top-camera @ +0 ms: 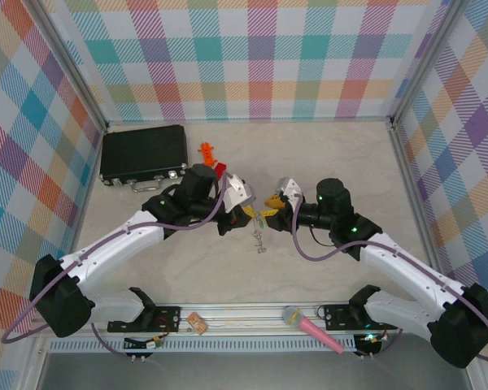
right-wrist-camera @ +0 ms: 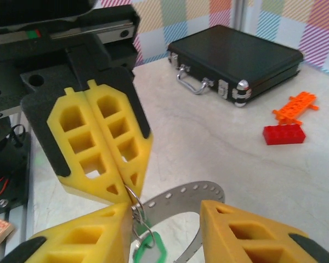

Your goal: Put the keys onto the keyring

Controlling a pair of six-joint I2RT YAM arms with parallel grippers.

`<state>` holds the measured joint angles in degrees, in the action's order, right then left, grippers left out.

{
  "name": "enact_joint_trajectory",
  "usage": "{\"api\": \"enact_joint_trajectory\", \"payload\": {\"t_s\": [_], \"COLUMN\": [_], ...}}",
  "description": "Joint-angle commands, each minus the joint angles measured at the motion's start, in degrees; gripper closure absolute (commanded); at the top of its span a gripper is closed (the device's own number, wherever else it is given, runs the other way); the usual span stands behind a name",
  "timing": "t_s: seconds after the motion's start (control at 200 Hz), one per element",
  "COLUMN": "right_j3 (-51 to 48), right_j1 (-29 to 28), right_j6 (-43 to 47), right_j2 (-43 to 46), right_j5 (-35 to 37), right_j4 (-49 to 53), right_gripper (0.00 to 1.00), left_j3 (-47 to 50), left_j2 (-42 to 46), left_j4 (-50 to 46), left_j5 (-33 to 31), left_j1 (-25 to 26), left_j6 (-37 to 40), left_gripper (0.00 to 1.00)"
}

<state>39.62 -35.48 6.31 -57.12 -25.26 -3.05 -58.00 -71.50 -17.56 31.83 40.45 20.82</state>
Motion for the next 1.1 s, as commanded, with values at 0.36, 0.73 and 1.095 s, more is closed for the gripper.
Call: {"api": "enact_joint_trajectory", "payload": {"t_s": [0.36,0.73,1.095], "right_j3": [-5.5,-1.8,-0.5], "right_j1": [9.3,10.0,10.9], "right_j6": [-20.1,-28.6,-33.5], "right_j2": [3.3,-2.9,-7.0], "right_j5": [-13.5,-22.5,-25.8], "right_j4": [-18.9,-27.8,-35.1], "right_gripper": [0.63,0.59,0.69], "left_j3": [11.2,15.4,16.4], "left_j2": [7.3,2.6,2.4], "left_j4": [34.4,56.6,59.0], "left_j5": [-1.0,1.6,2.1], "left_j1": [0.0,0.0,0.0], "left_j6": [-14.7,-23.7,-24.4], "left_gripper": [1.0,1.0,1.0]}}
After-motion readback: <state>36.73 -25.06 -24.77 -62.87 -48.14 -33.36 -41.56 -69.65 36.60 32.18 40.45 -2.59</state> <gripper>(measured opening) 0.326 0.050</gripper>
